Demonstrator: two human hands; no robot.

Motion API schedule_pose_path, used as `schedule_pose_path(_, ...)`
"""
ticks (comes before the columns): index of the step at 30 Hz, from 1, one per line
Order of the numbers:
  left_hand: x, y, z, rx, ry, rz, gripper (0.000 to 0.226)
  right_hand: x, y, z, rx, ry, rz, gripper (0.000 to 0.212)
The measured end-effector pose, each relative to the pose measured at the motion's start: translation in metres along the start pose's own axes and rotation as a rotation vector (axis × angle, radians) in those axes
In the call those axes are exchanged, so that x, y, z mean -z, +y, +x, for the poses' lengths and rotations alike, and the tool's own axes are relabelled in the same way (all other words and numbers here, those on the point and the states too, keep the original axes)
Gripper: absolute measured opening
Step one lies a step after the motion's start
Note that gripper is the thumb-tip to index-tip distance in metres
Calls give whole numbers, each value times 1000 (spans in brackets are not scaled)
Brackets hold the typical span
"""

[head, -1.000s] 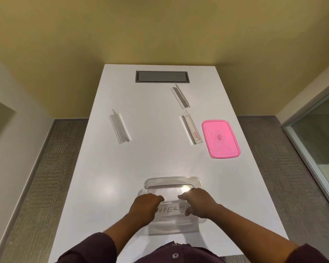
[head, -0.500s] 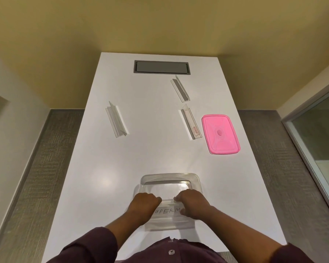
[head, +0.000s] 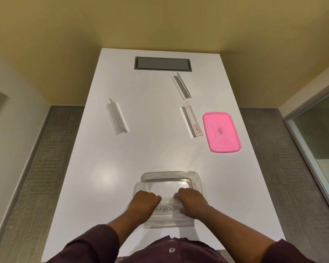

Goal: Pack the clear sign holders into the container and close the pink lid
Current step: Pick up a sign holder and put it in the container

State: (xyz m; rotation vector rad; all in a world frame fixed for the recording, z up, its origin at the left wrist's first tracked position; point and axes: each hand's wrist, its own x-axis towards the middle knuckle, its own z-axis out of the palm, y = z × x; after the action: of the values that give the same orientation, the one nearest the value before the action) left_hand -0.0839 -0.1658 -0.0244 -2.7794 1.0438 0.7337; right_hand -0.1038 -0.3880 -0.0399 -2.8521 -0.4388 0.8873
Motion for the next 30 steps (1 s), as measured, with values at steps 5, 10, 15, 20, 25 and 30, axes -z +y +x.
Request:
schedule_pose_path(5, 1, 0, -1, -2, 8, -1, 27, -1, 0, -1, 14, 10, -17, 53)
schedule_pose_path(10, 0, 0, -2, 6, 5, -7, 26, 0, 1, -2, 21, 1, -14, 54)
schedule_pose_path(15, 2, -1, -1, -1, -16, -18, 26, 1, 1, -3, 33, 9, -6, 58)
schedule_pose_path(20, 2, -2, -2, -25, 59, -174, 34, 11, 7, -6, 26, 124, 143, 62)
schedule_pose_path(25, 16, -9, 4, 18, 316, -430, 28, 42, 14, -11, -13, 359, 441, 36)
schedule_pose_path(30, 50, -21, 35, 114, 470, -703, 15, 87, 20, 4, -148, 570, 724, 16)
